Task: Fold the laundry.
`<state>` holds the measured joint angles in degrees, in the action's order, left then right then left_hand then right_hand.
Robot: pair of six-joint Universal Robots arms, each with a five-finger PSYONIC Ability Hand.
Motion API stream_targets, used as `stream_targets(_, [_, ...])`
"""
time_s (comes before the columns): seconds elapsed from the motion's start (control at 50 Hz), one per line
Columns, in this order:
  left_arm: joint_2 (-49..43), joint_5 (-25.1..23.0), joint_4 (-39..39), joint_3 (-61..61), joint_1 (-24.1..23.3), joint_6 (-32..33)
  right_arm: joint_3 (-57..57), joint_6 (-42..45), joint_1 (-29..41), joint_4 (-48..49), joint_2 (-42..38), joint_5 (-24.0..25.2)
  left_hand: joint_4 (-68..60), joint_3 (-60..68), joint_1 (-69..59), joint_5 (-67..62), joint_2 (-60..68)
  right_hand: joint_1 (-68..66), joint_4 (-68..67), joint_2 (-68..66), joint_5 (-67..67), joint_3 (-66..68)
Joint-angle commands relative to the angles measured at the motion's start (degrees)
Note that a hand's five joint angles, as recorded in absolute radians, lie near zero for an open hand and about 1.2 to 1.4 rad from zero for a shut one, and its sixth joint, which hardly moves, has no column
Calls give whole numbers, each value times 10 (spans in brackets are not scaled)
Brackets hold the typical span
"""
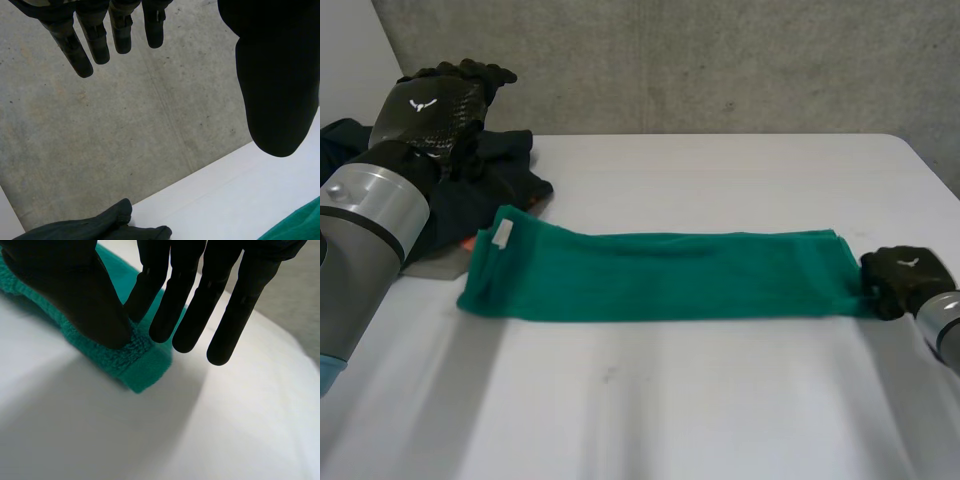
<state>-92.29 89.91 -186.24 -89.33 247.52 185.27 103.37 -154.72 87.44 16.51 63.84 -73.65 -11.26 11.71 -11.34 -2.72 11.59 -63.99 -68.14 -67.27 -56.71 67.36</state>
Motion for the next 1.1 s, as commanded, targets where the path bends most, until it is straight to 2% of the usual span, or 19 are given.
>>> stream_targets(0.02, [2, 0, -2, 0, 4, 0, -27, 39, -53, 8, 28, -95, 13, -17, 13, 27, -16, -160, -119, -127, -133, 126])
stream_targets(0.06, [2, 0, -3, 0, 6, 0, -40, 65, -61, 9, 30, -112, 13, -17, 13, 27, -16, -160, -119, -127, -133, 126])
stream_targets(0.14, [2, 0, -6, 0, 8, 0, -57, 90, -56, 10, 30, -111, 13, -17, 13, 27, -16, -160, -119, -127, -133, 126])
stream_targets(0.2, [2, 0, -8, 0, 11, 0, -67, 84, -18, 15, 30, -101, 13, -17, 13, 27, -16, -160, -119, -127, -133, 126])
stream_targets(0.42, [7, 0, -11, 4, 37, -3, -90, 94, 273, 151, 66, -62, 13, -17, 13, 27, -16, -160, -119, -127, -133, 126])
stream_targets(0.44, [9, -1, -11, 4, 40, -4, -95, 93, 318, 170, 60, -53, 13, -17, 13, 27, -16, -160, -119, -127, -133, 126])
stream_targets(0.52, [18, -2, -11, 3, 54, -10, -113, 98, 416, 212, 9, -13, 13, -17, 13, 27, -16, -160, -119, -127, -133, 126])
stream_targets(0.62, [17, -2, -13, 2, 58, -14, -162, 136, 487, 232, -80, 29, 13, -17, 13, 27, -16, -160, -119, -127, -133, 126])
stream_targets(0.7, [15, -2, -14, 2, 58, -14, -213, 184, 512, 205, -146, 15, 13, -17, 13, 27, -16, -160, -119, -127, -133, 126])
stream_targets(0.72, [14, -2, -14, 2, 58, -14, -223, 193, 513, 199, -151, 7, 13, -17, 13, 27, -16, -112, -70, -79, -84, 78])
stream_targets(0.74, [13, -2, -14, 2, 58, -14, -234, 200, 513, 193, -155, -3, 13, -17, 13, 27, -16, 77, 119, 110, 104, -111])
stream_targets(0.76, [11, -2, -15, 3, 58, -12, -248, 207, 506, 178, -157, -32, 13, -17, 13, 27, -16, 540, 581, 573, 567, -574])
stream_targets(0.8, [6, -2, -17, 4, 57, -11, -259, 192, 489, 151, -151, -75, 13, -17, 13, 27, -16, 540, 581, 573, 567, -574])
stream_targets(0.86, [1, -3, -18, 5, 55, -11, -256, 135, 469, 119, -127, -103, 13, -17, 13, 27, -16, 540, 581, 573, 567, -574])
stream_targets(0.98, [-10, -7, -25, 5, 47, -9, -212, -25, 419, 71, -55, -104, 13, -17, 13, 27, -16, 540, 581, 573, 567, -574])
stream_targets(1.06, [-38, -23, -27, 11, 17, 9, -172, -141, 361, 16, -4, -105, 13, -17, 13, 27, -16, 540, 581, 573, 567, -574])
stream_targets(1.1, [-55, -32, -27, 16, 2, 21, -162, -167, 345, -4, -4, -104, 13, -17, 13, 27, -16, 540, 581, 573, 567, -574])
